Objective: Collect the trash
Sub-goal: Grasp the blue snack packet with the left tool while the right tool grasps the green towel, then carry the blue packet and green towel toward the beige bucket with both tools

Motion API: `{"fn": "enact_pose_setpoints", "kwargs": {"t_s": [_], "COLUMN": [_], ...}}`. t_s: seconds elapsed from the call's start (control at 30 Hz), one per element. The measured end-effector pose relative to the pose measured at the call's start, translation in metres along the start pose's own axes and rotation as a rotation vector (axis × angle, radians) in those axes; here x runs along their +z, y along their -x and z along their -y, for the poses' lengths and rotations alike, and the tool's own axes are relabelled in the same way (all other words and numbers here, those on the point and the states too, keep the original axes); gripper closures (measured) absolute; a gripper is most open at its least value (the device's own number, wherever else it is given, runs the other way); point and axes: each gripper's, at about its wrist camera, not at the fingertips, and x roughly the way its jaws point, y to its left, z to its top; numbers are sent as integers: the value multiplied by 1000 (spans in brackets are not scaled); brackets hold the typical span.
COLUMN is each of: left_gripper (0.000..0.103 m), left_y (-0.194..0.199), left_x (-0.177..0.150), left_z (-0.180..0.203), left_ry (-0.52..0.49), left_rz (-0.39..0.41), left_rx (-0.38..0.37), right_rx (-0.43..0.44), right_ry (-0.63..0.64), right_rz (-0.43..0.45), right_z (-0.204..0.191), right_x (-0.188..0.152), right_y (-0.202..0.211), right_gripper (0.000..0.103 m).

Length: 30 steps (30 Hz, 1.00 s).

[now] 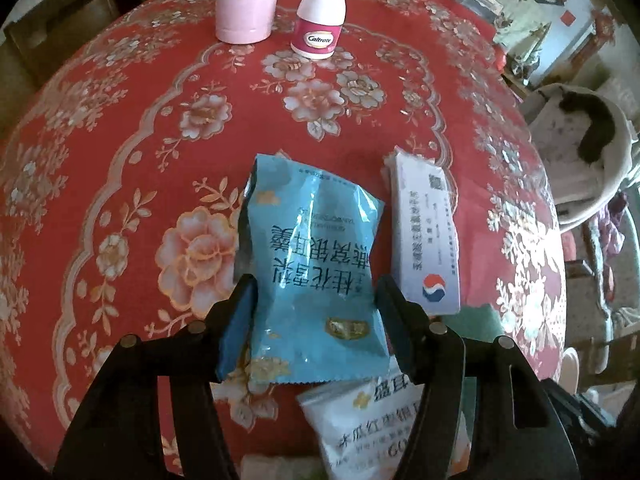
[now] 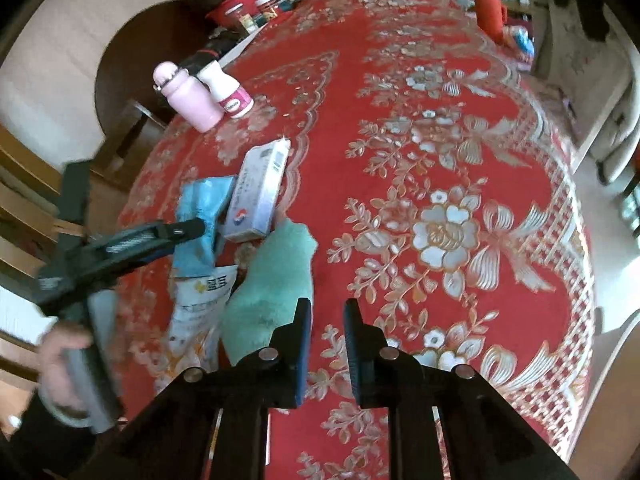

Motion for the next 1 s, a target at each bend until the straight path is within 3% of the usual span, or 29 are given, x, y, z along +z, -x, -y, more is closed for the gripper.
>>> {"fn": "enact_pose_setpoints", "kwargs": {"t_s": [0.03,0.1,0.2,0.43,0.53,0.63,1.0], "left_gripper": [43,44,60,63,63,63,63], "left_y": [-2,-5,-3,28,45,61,101], "left_x": [2,2,2,-8,-11,-14,-39], "left_z": [0,-1,-5,-22,-25,-20,50], "left_ry": [-3,-13,-11,-22,-28,-49,-238], "left_rz": [-9,-22,-27,15,35,53,118], "left_rx": [-3,-12,-62,-46,-52,-64,-113], "right_rx": [26,47,56,92,61,49,11], "right_ry": [-18,-20,15,-9,-26,-42,-103], "right_rz": [3,22,12,-71,-71,-36,141], "right_z": [1,-3,-17,-28,-27,-25,0], "right_x": [0,-1,1,5,3,3,-8], "right_y": [1,4,-2,-43,-54,-44,43], "right_gripper": [64,41,40,42,55,60,61]}}
